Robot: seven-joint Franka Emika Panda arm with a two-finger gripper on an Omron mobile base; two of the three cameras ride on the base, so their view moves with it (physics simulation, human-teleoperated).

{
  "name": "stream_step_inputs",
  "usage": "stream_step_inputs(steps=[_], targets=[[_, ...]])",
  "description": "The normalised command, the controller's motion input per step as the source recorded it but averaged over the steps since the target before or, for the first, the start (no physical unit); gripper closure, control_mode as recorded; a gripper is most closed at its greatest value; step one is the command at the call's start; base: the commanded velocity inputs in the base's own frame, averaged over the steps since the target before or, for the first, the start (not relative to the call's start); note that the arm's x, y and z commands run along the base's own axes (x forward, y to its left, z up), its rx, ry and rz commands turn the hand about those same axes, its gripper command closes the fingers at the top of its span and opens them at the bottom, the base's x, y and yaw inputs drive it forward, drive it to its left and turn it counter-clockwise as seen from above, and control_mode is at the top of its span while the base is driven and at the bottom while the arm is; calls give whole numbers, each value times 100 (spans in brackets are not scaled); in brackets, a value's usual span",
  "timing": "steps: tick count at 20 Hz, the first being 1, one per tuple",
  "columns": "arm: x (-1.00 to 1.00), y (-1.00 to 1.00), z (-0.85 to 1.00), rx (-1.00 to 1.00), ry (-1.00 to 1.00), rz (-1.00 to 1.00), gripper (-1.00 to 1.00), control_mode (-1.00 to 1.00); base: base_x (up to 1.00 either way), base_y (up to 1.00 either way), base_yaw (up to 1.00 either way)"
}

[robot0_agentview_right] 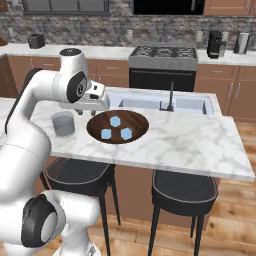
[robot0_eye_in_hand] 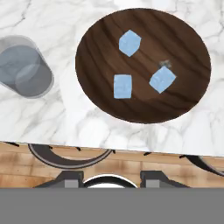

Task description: There are four ice cubes in the ice bowl. Place two ice cubes in each glass of water.

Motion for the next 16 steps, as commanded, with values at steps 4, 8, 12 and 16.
stream_step_inputs(steps=[4,8,12,16], targets=[[0,-21,-13,0,-7,0,-100,-100,0,0,0],[7,-61,-19,0,-11,14,-100,-100,0,0,0],[44,-45,-21,0,-2,5,-100,-100,0,0,0],[54,-21,-15,0,0,-13,-100,-100,0,0,0]])
